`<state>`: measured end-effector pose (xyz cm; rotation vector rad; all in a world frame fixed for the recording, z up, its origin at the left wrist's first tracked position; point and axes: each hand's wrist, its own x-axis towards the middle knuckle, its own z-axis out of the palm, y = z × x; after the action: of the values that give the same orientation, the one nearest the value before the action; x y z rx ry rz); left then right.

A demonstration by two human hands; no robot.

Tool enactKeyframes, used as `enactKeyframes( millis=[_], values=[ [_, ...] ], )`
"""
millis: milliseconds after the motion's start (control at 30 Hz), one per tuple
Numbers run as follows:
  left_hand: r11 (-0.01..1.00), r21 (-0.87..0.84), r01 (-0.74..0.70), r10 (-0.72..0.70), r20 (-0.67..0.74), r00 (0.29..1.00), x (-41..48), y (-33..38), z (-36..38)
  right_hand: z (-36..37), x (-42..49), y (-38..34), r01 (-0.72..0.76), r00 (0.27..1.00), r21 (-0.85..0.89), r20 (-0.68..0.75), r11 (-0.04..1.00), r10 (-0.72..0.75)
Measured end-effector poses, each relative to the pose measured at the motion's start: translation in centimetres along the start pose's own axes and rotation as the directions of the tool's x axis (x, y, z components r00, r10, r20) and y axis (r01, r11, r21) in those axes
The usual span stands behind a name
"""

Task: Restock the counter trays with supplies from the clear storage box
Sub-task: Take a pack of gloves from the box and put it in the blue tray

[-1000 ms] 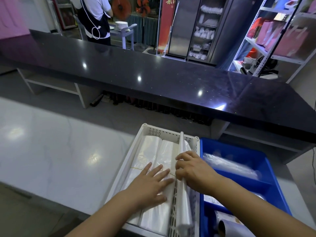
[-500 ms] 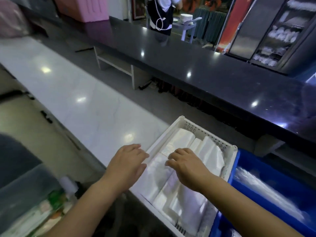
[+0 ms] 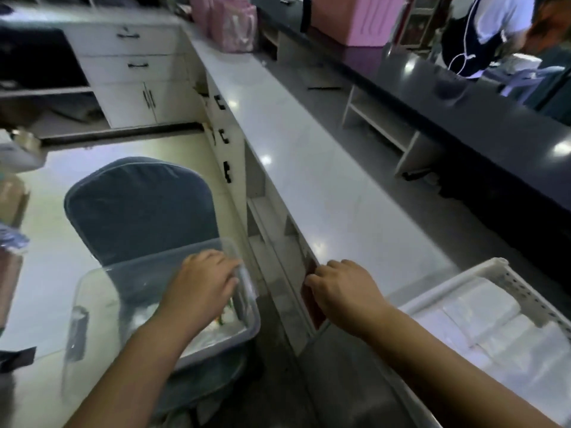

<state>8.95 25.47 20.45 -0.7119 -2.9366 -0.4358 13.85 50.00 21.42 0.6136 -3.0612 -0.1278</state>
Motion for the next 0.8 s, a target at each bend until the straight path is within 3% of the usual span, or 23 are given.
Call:
enactKeyframes(
  millis=[267,500,667,800],
  values=[
    [0.989,0.014,0.147,-0.148,0.029,0.989,-3.1,-17.2,-4.5,4.2,12.5,-10.7,0.028,0.983,0.037,0.180,0.999,-0.034],
    [0.969,-0.021,0.248,-0.245,0.103,0.964,-4.4,-27.9,-4.0,10.1,19.5,-17.5,-0.115,0.943,0.213,0.330,0.970,0.039],
    [0.954,-0.059,0.293,-0.279,0.175,0.944,-5.3,-31.6,-1.2,14.7,22.6,-19.6,-0.246,0.839,0.303,0.542,0.921,0.046],
    [0.941,-0.022,0.337,-0.319,0.273,0.908,-5.7,-33.3,1.3,19.0,25.1,-20.2,-0.237,0.755,0.310,0.655,0.921,-0.026]
  ],
)
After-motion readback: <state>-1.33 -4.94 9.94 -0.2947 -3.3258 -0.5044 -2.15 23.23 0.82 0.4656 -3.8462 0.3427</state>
